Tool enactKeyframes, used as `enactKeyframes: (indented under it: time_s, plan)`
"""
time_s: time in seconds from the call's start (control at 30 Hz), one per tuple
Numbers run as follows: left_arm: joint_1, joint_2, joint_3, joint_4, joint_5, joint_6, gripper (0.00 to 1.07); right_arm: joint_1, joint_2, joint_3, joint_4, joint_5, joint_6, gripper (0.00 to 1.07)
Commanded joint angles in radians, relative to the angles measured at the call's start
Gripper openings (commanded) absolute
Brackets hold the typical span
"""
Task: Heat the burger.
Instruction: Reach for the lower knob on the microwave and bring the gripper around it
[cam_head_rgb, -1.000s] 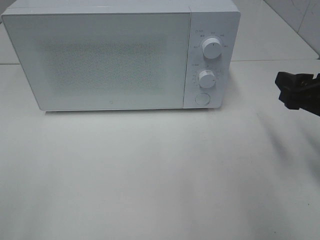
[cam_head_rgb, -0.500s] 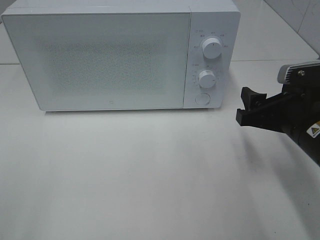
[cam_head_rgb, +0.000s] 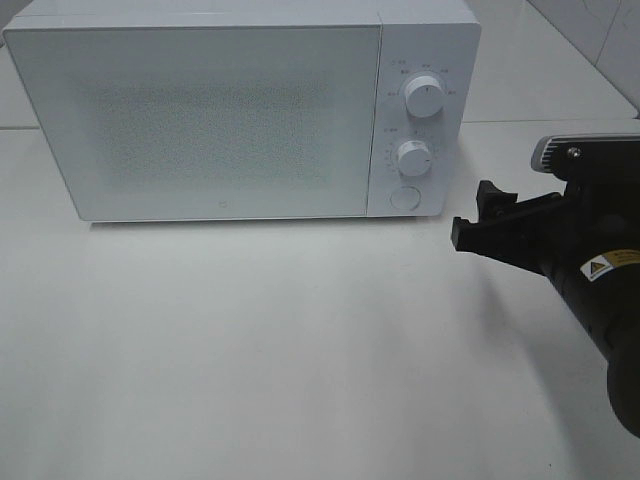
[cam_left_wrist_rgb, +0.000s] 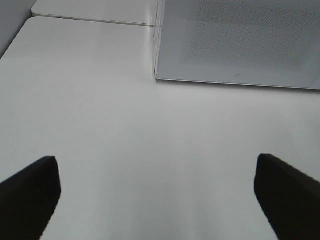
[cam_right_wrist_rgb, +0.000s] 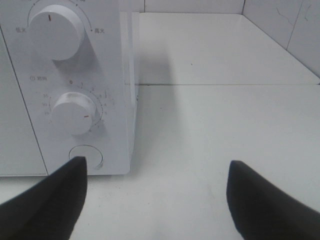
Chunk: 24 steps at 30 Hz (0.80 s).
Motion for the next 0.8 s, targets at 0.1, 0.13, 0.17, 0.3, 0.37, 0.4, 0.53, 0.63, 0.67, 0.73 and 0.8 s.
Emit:
enactKeyframes:
  time_s: [0.1,0.13,0.17,0.3,0.37,0.4,0.53,0.63,0.67,0.73,0.8]
  plan:
    - [0.004,-0.025,0.004,-0.005,-0.003,-0.002,0.98,0.004,-0.005,-0.042,0.010,-0.071,-0.031,0.73]
    - [0.004,-0.025,0.004,-0.005,-0.003,-0.002,0.98,0.004,0.003,-0.053,0.010,-0.074,-0.031,0.73]
    - [0.004,-0.025,0.004,-0.005,-0.003,-0.002,0.98,0.004,0.003,-0.053,0.010,-0.074,-0.031,0.73]
    - [0.004,-0.025,0.004,-0.004,-0.003,-0.002,0.98,0.004,0.064,-0.075,0.005,-0.089,-0.031,0.73]
    - [0.004,-0.025,0.004,-0.004,-0.003,-0.002,0.98,0.004,0.082,-0.079,-0.001,-0.099,-0.031,0.73]
    - [0.004,-0.025,0.004,-0.004,-0.003,-0.002,0.98,0.003,0.115,-0.089,-0.026,-0.112,-0.031,0.73]
    - [0.004,-0.025,0.004,-0.004,-0.003,-0.002,0.98,-0.001,0.155,-0.114,-0.049,-0.121,-0.030,0.73]
    - [0.004,-0.025,0.004,-0.004,-0.003,-0.002,0.98,-0.001,0.180,-0.143,-0.051,-0.121,-0.030,0.73]
    - [0.004,-0.025,0.004,-0.004,-0.003,-0.002,0.98,-0.001,0.194,-0.164,-0.051,-0.119,-0.030,0.73]
    - [0.004,-0.025,0.004,-0.004,-0.003,-0.002,0.98,-0.001,0.202,-0.176,-0.051,-0.118,-0.030,0.73]
    - [0.004,-0.025,0.004,-0.004,-0.003,-0.002,0.98,-0.001,0.224,-0.210,-0.052,-0.113,-0.030,0.73]
